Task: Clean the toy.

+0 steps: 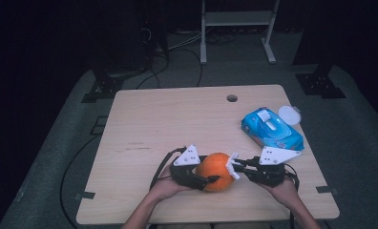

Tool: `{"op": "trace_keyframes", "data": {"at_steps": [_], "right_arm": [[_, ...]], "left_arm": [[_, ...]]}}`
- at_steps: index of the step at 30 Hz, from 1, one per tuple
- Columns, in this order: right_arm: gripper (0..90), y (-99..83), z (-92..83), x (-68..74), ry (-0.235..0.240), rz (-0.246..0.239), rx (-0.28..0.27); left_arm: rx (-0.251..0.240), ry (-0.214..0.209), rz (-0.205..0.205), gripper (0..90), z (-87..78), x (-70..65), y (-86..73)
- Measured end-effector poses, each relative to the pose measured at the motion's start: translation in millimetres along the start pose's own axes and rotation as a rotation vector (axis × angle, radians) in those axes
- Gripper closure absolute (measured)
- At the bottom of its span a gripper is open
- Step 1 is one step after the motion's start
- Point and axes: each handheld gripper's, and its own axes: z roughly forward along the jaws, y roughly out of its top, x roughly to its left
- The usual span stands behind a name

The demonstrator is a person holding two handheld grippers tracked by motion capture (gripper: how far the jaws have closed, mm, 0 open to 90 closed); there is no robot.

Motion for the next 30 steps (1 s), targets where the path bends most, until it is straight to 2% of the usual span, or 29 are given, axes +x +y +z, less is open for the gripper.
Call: {"op": "trace_keyframes", "data": {"at_steps": [4, 6, 8, 10, 13, 19, 20, 22, 24, 26, 28, 30], "right_arm": [[79.8, 7.1, 0.2, 8.2, -0.034, -0.046, 0.005], [79.8, 10.6, 0.7, 11.3, -0.017, -0.047, -0.014], [79.8, 14.6, 5.4, 15.6, -0.006, -0.062, -0.016], [79.9, 16.1, 9.1, 17.6, -0.020, -0.082, -0.008], [79.9, 12.9, 7.6, 9.8, -0.026, -0.052, -0.011], [79.9, -7.3, 1.5, -5.8, -0.087, -0.010, 0.051], [79.9, -8.1, 0.6, -5.9, -0.089, -0.003, 0.053], [79.9, -4.3, 0.4, -1.2, -0.091, -0.019, 0.051], [79.8, 4.3, 2.8, 6.7, -0.067, -0.048, 0.033], [79.8, 10.8, 4.4, 10.5, -0.064, -0.079, 0.030], [79.9, 11.7, 2.9, 8.2, -0.060, -0.067, 0.022], [79.9, 6.5, 0.8, 2.0, -0.067, -0.045, 0.020]], "left_arm": [[0.006, 0.012, -0.010, 30.7, 3.4, 0.9, -0.6], [0.011, 0.025, -0.020, 30.8, 6.6, 0.3, -1.1], [0.016, 0.035, -0.012, 31.0, 9.7, -1.0, -2.2], [0.014, 0.035, -0.030, 31.4, 8.5, 1.0, -2.9], [-0.006, 0.027, -0.080, 32.1, 7.6, 5.8, -6.5], [-0.018, 0.044, -0.122, 31.7, 7.5, 8.4, -9.5], [-0.019, 0.052, -0.115, 31.7, 8.7, 6.4, -9.4], [-0.014, 0.064, -0.088, 31.7, 12.4, 0.8, -9.0], [-0.004, 0.072, -0.064, 31.7, 15.6, -3.5, -8.5], [0.005, 0.073, -0.034, 31.5, 16.9, -7.0, -7.1], [0.008, 0.061, -0.022, 31.1, 16.6, -7.9, -7.1], [0.017, 0.016, -0.002, 27.6, 16.1, -7.7, -7.2]]}}
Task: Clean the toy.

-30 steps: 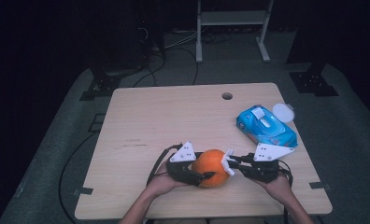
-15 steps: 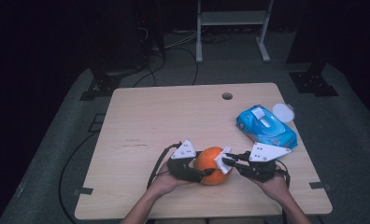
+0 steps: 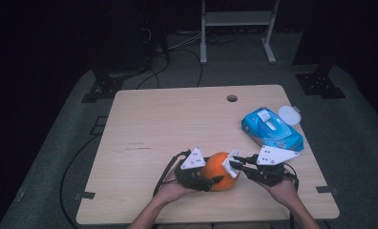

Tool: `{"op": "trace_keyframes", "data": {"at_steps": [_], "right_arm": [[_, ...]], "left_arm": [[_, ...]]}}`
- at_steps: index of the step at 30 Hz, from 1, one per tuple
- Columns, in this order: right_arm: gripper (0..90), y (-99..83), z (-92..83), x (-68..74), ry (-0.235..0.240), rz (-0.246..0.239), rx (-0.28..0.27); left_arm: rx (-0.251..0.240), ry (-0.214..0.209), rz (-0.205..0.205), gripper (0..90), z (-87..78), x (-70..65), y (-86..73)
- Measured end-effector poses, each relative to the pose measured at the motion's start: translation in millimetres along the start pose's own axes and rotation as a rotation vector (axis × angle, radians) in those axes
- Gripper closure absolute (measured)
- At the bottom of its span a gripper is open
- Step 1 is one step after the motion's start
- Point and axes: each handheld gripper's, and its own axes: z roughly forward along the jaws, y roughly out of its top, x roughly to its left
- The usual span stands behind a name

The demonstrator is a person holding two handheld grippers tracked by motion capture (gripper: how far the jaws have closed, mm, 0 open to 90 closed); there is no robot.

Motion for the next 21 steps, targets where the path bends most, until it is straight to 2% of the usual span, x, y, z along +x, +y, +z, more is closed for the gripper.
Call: {"op": "trace_keyframes", "data": {"at_steps": [1, 2, 4, 6, 11, 13, 14, 18, 21], "right_arm": [[79.9, -4.0, -0.7, -3.0, -0.007, 0.009, 0.006], [79.9, -8.9, -2.0, -6.0, -0.008, 0.022, 0.013], [79.9, -13.2, -4.4, -7.2, -0.015, 0.030, 0.025], [79.9, -12.3, -5.9, -6.1, -0.021, 0.027, 0.030], [79.9, 7.0, -2.8, 12.9, 0.019, -0.035, -0.005], [79.9, 13.2, 1.5, 20.4, 0.024, -0.073, 0.005], [79.9, 13.8, 3.5, 20.3, 0.012, -0.088, 0.019], [79.9, 4.3, -0.2, 5.6, 0.006, -0.039, 0.012], [79.9, -2.9, -6.4, -3.5, -0.021, -0.015, 0.021]], "left_arm": [[0.002, -0.034, 0.008, 24.5, -1.1, 1.4, -0.2], [-0.001, -0.039, 0.005, 22.0, -1.8, 2.2, -0.5], [-0.012, -0.030, -0.011, 22.8, -0.5, 2.8, -1.5], [-0.020, 0.000, -0.004, 25.8, 2.9, -1.9, -1.3], [-0.007, 0.036, 0.019, 27.6, 10.4, -11.8, 2.1], [0.000, 0.036, 0.029, 27.7, 9.7, -12.7, 2.1], [-0.001, 0.034, 0.027, 27.8, 9.3, -12.3, 1.8], [-0.030, -0.031, -0.047, 24.0, 6.1, -1.5, -0.3], [-0.047, -0.027, -0.061, 24.9, 5.6, 2.0, -2.7]]}}
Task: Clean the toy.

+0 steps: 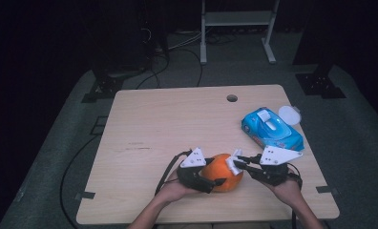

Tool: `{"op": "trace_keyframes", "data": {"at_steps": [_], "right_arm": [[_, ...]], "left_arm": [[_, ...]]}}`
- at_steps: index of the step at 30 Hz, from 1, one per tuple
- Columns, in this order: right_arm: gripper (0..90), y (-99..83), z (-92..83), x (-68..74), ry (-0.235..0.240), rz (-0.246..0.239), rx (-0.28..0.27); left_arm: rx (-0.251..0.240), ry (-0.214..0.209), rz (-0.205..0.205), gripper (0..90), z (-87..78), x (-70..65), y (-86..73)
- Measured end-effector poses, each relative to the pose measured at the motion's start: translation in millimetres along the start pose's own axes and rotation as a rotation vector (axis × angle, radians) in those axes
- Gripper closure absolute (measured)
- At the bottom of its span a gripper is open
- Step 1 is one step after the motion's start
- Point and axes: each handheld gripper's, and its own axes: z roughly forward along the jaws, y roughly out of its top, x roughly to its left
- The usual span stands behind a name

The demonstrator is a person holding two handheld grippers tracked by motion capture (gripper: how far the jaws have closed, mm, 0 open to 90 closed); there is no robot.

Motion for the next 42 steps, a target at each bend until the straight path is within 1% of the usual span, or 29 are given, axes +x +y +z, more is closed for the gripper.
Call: {"op": "trace_keyframes", "data": {"at_steps": [2, 4, 8, 11, 12, 13, 15, 17, 20, 22, 23, 24, 25, 27, 28, 29, 30, 31, 32, 33, 34, 35, 36, 37, 38, 39, 40, 41, 42], "right_arm": [[79.9, -5.8, -2.0, -4.4, -0.008, 0.016, 0.010], [79.9, -12.0, -2.1, -7.6, -0.008, 0.034, 0.022], [79.9, -19.6, 0.0, -11.2, -0.003, 0.054, 0.046], [79.9, -24.5, 3.9, -11.5, 0.007, 0.064, 0.073], [79.9, -25.3, 4.9, -11.1, 0.014, 0.071, 0.073], [79.9, -25.2, 5.4, -10.4, 0.020, 0.072, 0.072], [79.8, -23.1, 6.4, -7.9, 0.049, 0.072, 0.064], [79.8, -18.7, 6.1, -5.5, 0.073, 0.069, 0.040], [79.8, -11.2, 4.4, -3.4, 0.083, 0.059, 0.005], [79.8, -6.9, 3.0, -4.2, 0.064, 0.051, -0.009], [79.8, -6.9, 2.2, -7.1, 0.053, 0.061, -0.017], [79.8, -6.9, 2.2, -7.1, 0.053, 0.061, -0.017], [79.8, -8.2, 2.1, -9.3, 0.047, 0.070, -0.016], [79.8, -13.1, 2.4, -12.3, 0.037, 0.084, -0.005], [79.9, -17.3, 1.6, -14.2, 0.035, 0.098, -0.001], [79.8, -18.3, 0.7, -15.1, 0.035, 0.105, -0.001], [79.8, -18.3, 0.7, -15.1, 0.035, 0.105, -0.001], [79.8, -18.0, -0.3, -15.3, 0.030, 0.104, 0.000], [79.8, -16.5, -0.4, -13.9, 0.024, 0.101, 0.000], [79.8, -13.9, -0.5, -12.2, 0.019, 0.087, 0.002], [79.8, -13.9, -0.5, -12.2, 0.019, 0.087, 0.002], [79.8, -7.5, -1.3, -7.0, 0.016, 0.063, -0.009], [79.8, -7.5, -1.3, -7.0, 0.016, 0.063, -0.009], [79.8, -0.1, -2.0, -1.0, 0.027, 0.040, -0.029], [79.8, -0.1, -2.0, -1.0, 0.027, 0.040, -0.029], [79.8, 7.6, -0.7, 7.6, 0.041, 0.008, -0.039], [79.8, 7.6, -0.7, 7.6, 0.041, 0.008, -0.039], [79.8, 12.7, 2.6, 15.4, 0.025, -0.051, -0.005], [79.9, 13.0, 3.3, 17.5, 0.017, -0.075, 0.014]], "left_arm": [[-0.005, 0.007, -0.012, 25.7, -1.0, 2.3, -0.8], [-0.008, 0.014, -0.032, 25.6, -2.6, 5.6, -1.3], [-0.038, 0.015, -0.121, 25.5, -7.8, 17.3, -5.1], [-0.054, 0.014, -0.176, 25.2, -11.8, 25.4, -8.3], [-0.058, 0.015, -0.187, 25.1, -12.3, 26.7, -9.0], [-0.058, 0.015, -0.187, 25.1, -12.3, 26.7, -9.0], [-0.067, 0.022, -0.207, 24.9, -12.7, 27.9, -10.2], [-0.065, 0.025, -0.197, 25.1, -11.5, 26.4, -9.3], [-0.045, 0.025, -0.129, 25.2, -8.0, 18.0, -5.8], [-0.032, 0.028, -0.088, 25.1, -5.7, 11.8, -3.5], [-0.027, 0.024, -0.076, 24.5, -5.5, 10.9, -2.9], [-0.027, 0.024, -0.076, 23.6, -5.5, 10.9, -2.9], [-0.024, 0.014, -0.070, 23.6, -5.4, 10.0, -2.7], [-0.019, -0.025, -0.050, 19.6, -6.3, 10.0, -2.4], [-0.029, -0.034, -0.047, 18.8, -8.0, 11.5, -2.2], [-0.029, -0.033, -0.053, 19.3, -8.5, 12.6, -2.3], [-0.029, -0.033, -0.053, 22.4, -8.5, 12.6, -2.3], [-0.037, -0.007, -0.055, 25.0, -8.0, 11.7, -2.6], [-0.037, -0.007, -0.055, 27.3, -8.0, 11.7, -2.6], [-0.037, 0.021, -0.050, 28.8, -6.5, 9.2, -1.6], [-0.037, 0.021, -0.050, 29.5, -6.5, 9.2, -1.6], [-0.040, 0.033, -0.054, 29.7, -4.1, 6.8, 0.1], [-0.040, 0.033, -0.054, 29.7, -4.1, 6.8, 0.1], [-0.034, 0.034, -0.046, 29.5, -0.9, 4.0, 1.5], [-0.034, 0.034, -0.046, 29.3, -0.9, 4.0, 1.5], [-0.028, 0.042, -0.030, 29.1, 2.6, -1.1, 3.0], [-0.028, 0.042, -0.030, 28.4, 2.6, -1.1, 3.0], [-0.012, 0.038, 0.002, 26.7, 3.7, -5.0, 4.5], [-0.012, 0.038, 0.002, 24.5, 3.7, -5.0, 4.5]]}}
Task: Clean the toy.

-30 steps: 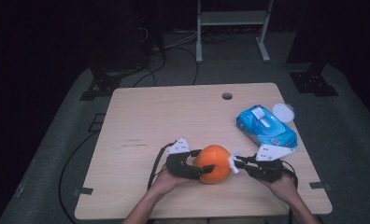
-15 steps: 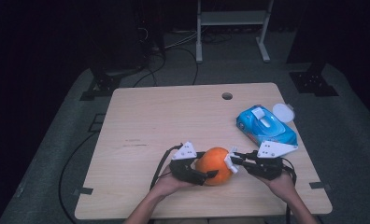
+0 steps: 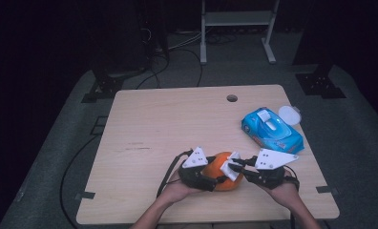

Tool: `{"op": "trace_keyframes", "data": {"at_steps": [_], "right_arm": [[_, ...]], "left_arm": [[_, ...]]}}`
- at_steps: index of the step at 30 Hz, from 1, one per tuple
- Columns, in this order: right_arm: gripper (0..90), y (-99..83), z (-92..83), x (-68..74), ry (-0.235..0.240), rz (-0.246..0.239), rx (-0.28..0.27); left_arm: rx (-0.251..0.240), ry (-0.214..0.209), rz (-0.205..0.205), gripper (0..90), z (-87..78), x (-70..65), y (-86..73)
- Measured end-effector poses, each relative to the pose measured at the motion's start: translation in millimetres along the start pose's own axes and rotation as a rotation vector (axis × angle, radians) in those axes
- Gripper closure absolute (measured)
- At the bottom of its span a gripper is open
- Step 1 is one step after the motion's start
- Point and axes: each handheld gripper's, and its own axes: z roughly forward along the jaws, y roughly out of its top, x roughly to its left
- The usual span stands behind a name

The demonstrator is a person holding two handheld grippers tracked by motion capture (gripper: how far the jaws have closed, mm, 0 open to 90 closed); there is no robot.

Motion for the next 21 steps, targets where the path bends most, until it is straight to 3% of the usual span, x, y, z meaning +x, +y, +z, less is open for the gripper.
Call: {"op": "trace_keyframes", "data": {"at_steps": [1, 2, 3, 8, 9, 11, 14, 16, 17, 18, 19, 21], "right_arm": [[79.8, -0.8, -0.5, 0.8, 0.006, -0.001, 0.003], [79.8, -0.8, -0.5, 0.8, 0.006, -0.001, 0.003], [79.9, -3.6, -2.8, 0.6, 0.015, 0.000, 0.004], [79.9, -8.8, -8.0, -3.0, 0.032, 0.007, -0.002], [79.8, -10.3, -9.9, -4.6, 0.031, 0.006, 0.003], [79.8, -11.3, -11.9, -5.7, 0.017, 0.002, 0.012], [79.8, -11.9, -13.8, -6.6, 0.002, 0.009, 0.014], [79.7, -8.7, -13.2, -3.2, -0.006, 0.000, 0.010], [79.7, -6.4, -11.6, -0.2, 0.003, -0.007, 0.006], [79.7, -6.4, -11.6, -0.2, 0.003, -0.007, 0.006], [79.7, -2.0, -7.1, 6.2, 0.011, -0.041, 0.017], [79.8, -0.7, -4.9, 7.6, 0.007, -0.057, 0.030]], "left_arm": [[0.008, -0.038, 0.041, 21.0, -2.9, 1.4, 0.6], [0.008, -0.038, 0.041, 18.9, -2.9, 1.4, 0.6], [-0.011, -0.056, 0.075, 17.2, -6.4, 4.8, -0.5], [0.019, -0.050, 0.025, 9.0, -1.5, 13.3, -4.8], [0.017, -0.077, 0.006, 10.5, 3.1, 14.2, -7.5], [0.007, -0.066, 0.022, 17.7, 4.7, 11.4, -7.2], [0.009, -0.038, 0.014, 26.4, 6.8, 7.3, -5.3], [0.018, -0.027, 0.021, 27.8, 8.7, 3.2, -4.0], [0.033, -0.028, 0.055, 28.0, 11.0, -2.0, -3.5], [0.033, -0.028, 0.055, 28.0, 11.0, -2.0, -3.5], [0.041, -0.018, 0.083, 28.1, 12.7, -6.9, -3.3], [0.036, -0.012, 0.080, 28.4, 12.0, -7.3, -4.0]]}}
